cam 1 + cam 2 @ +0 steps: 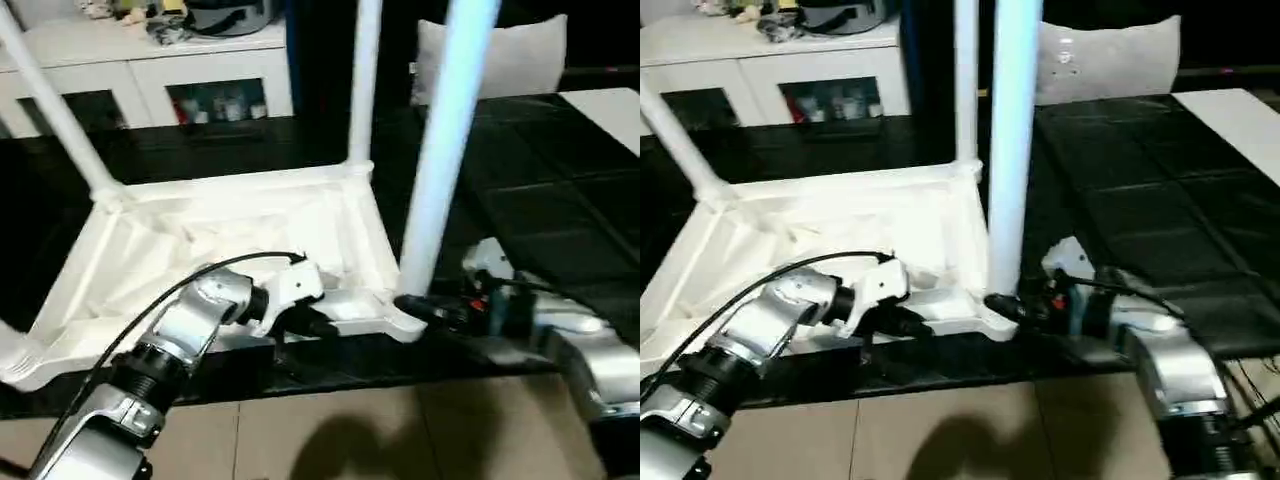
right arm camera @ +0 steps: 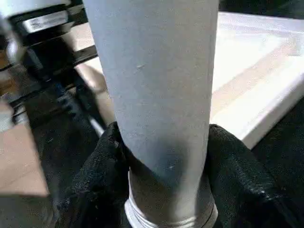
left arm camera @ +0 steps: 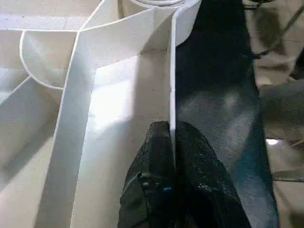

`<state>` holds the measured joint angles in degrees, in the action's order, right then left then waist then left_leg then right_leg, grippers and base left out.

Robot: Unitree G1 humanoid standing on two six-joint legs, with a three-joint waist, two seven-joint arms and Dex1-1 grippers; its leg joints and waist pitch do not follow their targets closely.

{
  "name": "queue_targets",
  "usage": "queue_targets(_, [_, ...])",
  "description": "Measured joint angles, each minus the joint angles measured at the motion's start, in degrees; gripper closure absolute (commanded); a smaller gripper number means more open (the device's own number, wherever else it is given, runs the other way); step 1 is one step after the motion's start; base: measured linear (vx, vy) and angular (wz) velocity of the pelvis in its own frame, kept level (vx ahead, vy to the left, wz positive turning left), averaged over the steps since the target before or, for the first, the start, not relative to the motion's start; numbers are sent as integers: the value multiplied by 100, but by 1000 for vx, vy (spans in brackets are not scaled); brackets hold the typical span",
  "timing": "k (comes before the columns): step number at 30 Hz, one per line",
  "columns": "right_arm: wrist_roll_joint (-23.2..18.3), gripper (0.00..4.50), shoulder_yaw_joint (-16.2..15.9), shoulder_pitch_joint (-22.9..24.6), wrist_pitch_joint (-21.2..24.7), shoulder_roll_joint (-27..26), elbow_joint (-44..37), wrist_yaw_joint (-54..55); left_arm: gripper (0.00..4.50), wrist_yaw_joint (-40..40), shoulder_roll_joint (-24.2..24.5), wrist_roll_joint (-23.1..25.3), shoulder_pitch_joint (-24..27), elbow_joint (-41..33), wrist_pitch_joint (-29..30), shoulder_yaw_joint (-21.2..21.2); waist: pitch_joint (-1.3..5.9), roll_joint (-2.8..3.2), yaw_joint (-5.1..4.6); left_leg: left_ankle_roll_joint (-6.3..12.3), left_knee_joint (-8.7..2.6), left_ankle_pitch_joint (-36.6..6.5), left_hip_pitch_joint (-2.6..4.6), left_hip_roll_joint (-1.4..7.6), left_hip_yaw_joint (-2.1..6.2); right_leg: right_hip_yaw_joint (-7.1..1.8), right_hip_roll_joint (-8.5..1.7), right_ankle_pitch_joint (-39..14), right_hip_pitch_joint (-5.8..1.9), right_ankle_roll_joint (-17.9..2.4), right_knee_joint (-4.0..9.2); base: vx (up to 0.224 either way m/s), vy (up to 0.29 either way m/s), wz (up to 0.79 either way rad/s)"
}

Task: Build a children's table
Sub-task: Rotate leg to tighten

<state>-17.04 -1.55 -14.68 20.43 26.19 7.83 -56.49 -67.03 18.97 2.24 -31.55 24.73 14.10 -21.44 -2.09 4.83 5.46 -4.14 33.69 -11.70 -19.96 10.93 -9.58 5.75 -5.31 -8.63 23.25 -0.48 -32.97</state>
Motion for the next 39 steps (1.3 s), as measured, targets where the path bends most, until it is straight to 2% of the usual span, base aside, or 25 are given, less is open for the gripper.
queue_targets(4, [373, 254, 117, -314, 487, -647, 39, 1364, 450, 683, -383, 87, -191, 291, 353, 177, -1, 5, -146, -26, 19, 1, 0, -1, 3, 1, 0, 0, -1, 0, 1, 0, 0, 0])
queue_targets(7, [655, 254, 177, -530, 656, -1058, 130, 2346, 450, 1140, -659, 92, -250, 412, 569, 312, 0, 7, -285, -26, 22, 0, -1, -4, 5, 1, -1, 0, -2, 1, 4, 0, 0, 0])
queue_targets(8, [748, 254, 186, -590, 690, -1151, 157, 2614, 450, 1289, -754, 94, -280, 456, 623, 333, 0, 7, -304, -26, 22, 0, -3, -5, 6, 0, -1, 0, -2, 1, 5, 0, 0, 0])
queue_targets(12, [1158, 254, 205, -752, 668, -1619, 266, 3663, 450, 1948, -1182, 160, -416, 674, 758, 412, 5, 13, -319, -27, 16, 0, -4, -9, 14, 4, -1, 0, -8, 1, 7, 0, 0, 0])
queue_targets(14, [1213, 187, 225, -752, 625, -1718, 278, 3879, 450, 2029, -1240, 196, -417, 671, 759, 412, 6, 14, -312, -27, 11, -1, -4, -9, 18, 5, -1, 0, -9, 1, 7, 0, 0, 0])
queue_targets(18, [1243, 173, 240, -749, 651, -1805, 335, 4038, 450, 2064, -1265, 208, -417, 659, 756, 403, 7, 18, -307, -27, 6, -2, -8, -11, 22, 5, -1, 0, -9, 1, 8, 0, 0, 0])
queue_targets(20, [1243, 144, 245, -743, 643, -1803, 339, 4027, 450, 2079, -1264, 213, -417, 662, 730, 390, 7, 18, -306, -27, 4, -2, -8, -12, 24, 5, -1, 0, -9, 1, 8, 0, 0, 0])
queue_targets(23, [1241, 129, 238, -687, 632, -1778, 273, 3921, 450, 2094, -1257, 227, -417, 670, 656, 350, 7, 18, -306, -27, 4, -2, -9, -12, 25, 6, -1, 0, -9, 1, 8, 0, 0, 0])
queue_targets(28, [1191, 83, 108, -480, 480, -1330, 149, 3326, 450, 1899, -1095, 244, -392, 679, 395, 299, 6, 17, -277, -27, -14, -2, -12, -13, 26, 6, 0, 0, -6, 1, 16, 0, 0, 0])
queue_targets(31, [1099, 83, 103, -390, 419, -1027, 151, 2917, 450, 1641, -893, 218, -300, 593, 177, 235, 6, 17, -255, -27, -33, -2, -11, -11, 26, 7, 4, -5, 1, 3, 17, 0, 0, 0])
queue_targets(39, [712, 74, -8, -26, 205, -97, -78, 1339, 450, 840, -364, 137, -170, 369, -186, 68, -1, 28, -95, -23, -35, -3, -17, -11, 20, 5, 2, -10, 5, -3, 17, 0, 0, 0])
